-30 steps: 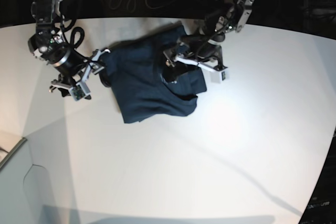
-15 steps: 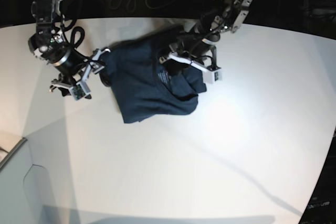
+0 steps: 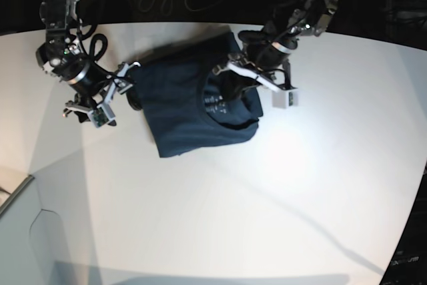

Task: Layout the t-shirt on the table in an organized manner, then fold the t-shirt properly
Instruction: 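Pull the bundle edges with both grippers to square it flat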

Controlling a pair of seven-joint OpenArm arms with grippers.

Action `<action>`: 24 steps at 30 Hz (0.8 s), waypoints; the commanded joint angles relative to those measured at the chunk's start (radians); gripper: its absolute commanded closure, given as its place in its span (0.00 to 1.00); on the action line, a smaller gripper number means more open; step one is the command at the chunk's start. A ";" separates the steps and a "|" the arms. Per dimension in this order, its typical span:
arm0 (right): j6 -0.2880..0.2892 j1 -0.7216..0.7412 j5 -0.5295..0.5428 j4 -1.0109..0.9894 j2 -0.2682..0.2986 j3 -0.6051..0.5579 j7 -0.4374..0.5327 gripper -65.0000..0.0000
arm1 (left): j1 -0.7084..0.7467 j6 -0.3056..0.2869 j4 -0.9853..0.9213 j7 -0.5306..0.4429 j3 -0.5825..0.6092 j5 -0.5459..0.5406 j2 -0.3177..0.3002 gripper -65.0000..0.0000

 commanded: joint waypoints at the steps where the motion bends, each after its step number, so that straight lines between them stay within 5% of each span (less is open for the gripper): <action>1: 0.012 0.009 0.014 0.016 0.005 -0.001 0.024 0.39 | -0.002 -0.005 0.015 -0.016 0.000 -0.009 -0.019 1.00; 4: 0.012 0.009 0.014 0.016 0.005 -0.001 0.024 0.39 | -0.002 -0.005 0.025 0.025 -0.002 -0.010 -0.062 1.00; 12: 0.012 0.011 0.014 0.016 -0.015 0.002 0.024 0.39 | -0.073 -0.006 0.015 0.459 -0.011 -0.010 -0.068 1.00; 24: 0.012 0.009 0.014 0.018 -0.016 -0.001 0.024 0.39 | -0.042 -0.006 0.028 0.462 -0.040 -0.007 -0.080 1.00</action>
